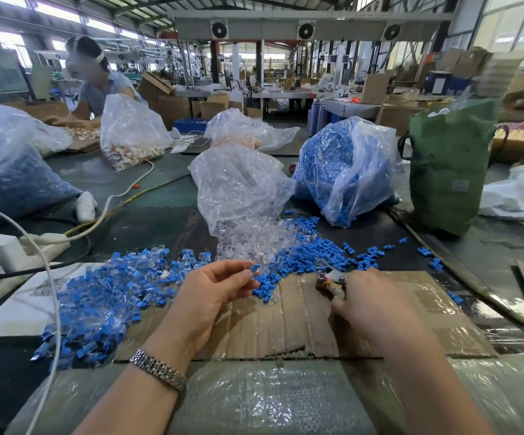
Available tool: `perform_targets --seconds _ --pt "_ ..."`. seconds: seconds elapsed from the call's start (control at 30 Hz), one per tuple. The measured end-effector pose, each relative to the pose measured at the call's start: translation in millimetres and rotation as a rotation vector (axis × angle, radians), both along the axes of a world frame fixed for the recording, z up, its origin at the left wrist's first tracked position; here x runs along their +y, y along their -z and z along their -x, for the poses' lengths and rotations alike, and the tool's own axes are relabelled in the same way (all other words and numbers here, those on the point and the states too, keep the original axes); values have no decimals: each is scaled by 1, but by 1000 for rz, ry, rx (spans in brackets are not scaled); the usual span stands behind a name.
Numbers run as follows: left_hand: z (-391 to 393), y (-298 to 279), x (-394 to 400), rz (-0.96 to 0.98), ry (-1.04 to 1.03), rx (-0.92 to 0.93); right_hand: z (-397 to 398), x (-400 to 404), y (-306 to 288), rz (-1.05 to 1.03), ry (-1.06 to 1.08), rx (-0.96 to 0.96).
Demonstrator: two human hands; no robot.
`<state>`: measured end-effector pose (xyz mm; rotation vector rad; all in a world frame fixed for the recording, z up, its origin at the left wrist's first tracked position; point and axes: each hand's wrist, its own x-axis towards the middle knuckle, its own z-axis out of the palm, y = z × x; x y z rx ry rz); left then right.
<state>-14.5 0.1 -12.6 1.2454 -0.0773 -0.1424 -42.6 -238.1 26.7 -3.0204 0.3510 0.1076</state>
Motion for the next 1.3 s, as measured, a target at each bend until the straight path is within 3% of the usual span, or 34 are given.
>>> perform_targets --seconds 0.1,0.2,0.3,0.5,0.67,0.97,1.13,1.2,1.3 --pt "-1 -1 2 28 -3 16 -1 2 -6 -320 -40 -35" --pt "-3 0 5 35 -11 -5 0 15 -18 -649 -170 75" --pt "-7 3 8 87 -12 -29 -1 35 -25 -681 -326 250" --pt "-10 6 9 11 -17 -59 -3 53 -32 -866 -346 304" --pt "-3 2 5 -145 -27 -102 -1 55 -31 -885 -345 314" --pt "4 -5 0 -198 -101 -145 2 67 -10 -716 -307 128" --pt "3 -6 1 -262 -111 -176 4 67 -12 -779 -284 178" --pt "5 -8 2 -335 -172 -220 5 61 -17 -838 -261 223" --pt "6 -9 7 -560 -461 -307 1 44 -22 -797 -200 127"
